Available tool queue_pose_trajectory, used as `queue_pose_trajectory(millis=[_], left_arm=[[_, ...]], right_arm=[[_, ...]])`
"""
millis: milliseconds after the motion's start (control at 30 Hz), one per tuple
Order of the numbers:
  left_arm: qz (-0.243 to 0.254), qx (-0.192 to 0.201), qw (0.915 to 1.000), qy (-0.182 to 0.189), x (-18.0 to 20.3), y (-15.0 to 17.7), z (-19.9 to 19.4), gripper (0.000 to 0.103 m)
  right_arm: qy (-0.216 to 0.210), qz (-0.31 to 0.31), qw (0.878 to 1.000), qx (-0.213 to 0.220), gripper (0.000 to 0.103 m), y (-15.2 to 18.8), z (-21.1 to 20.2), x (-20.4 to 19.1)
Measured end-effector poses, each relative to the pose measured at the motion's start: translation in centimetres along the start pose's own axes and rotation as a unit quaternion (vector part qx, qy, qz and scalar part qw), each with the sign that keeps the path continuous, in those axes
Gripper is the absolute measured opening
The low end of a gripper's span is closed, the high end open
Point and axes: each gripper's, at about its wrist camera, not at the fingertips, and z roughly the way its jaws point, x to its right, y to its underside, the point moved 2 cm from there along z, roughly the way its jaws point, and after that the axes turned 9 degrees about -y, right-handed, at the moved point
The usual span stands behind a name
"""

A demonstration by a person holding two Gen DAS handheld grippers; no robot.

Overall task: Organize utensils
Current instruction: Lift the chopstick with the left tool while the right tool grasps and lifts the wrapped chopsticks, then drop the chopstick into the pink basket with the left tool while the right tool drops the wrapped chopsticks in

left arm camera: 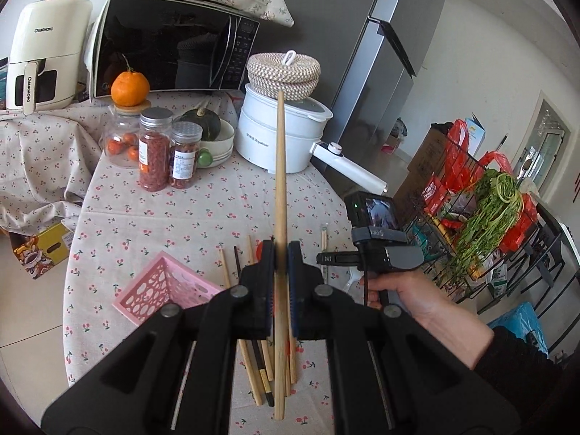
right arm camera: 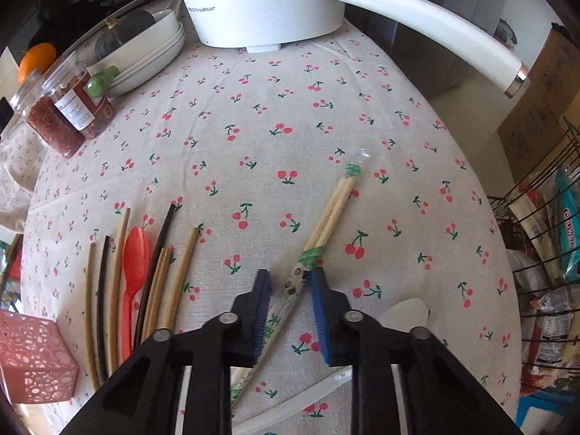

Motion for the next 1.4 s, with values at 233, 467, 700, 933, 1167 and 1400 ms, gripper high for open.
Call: queue_pose_trajectory(millis=[233,467,700,933,1167,1400], left_arm=[[-0.041,0.114,0.9913,-0.051,-3.2,-2.0,-2.2,0.008],[-0.041,0.169,0.9792,-0.105,-4.7,-2.3,-1.0,0.008],[-0.002,0.182,0.972,-0.148,-5.0,-1.5,2.0,0.008],[0.016,0.134,0.9783,-0.157,-5.7,-0.6,3.8,0.008],[-0.002,0.06,0.9897,-0.13,-6.4,0.4,3.5,0.03],[-0.024,-0.009,0.991,-0.132,-8.1,1.4,1.5,0.057]], right_arm=[[-0.068,0.031,0.997,0.025,0.005,0.2,-0.9,0.4],[-0.111,0.006,0.988,0.11,0.005,0.2,-6.0,-1.8],[-0.142,-0.017,0.972,0.185,0.005,1.5,-10.2,-4.3],[-0.161,-0.039,0.963,0.214,0.005,2.4,-12.2,-6.0],[-0.203,-0.064,0.944,0.25,0.005,4.1,-15.4,-8.6],[-0.263,-0.07,0.914,0.302,0.005,5.6,-18.9,-12.7]])
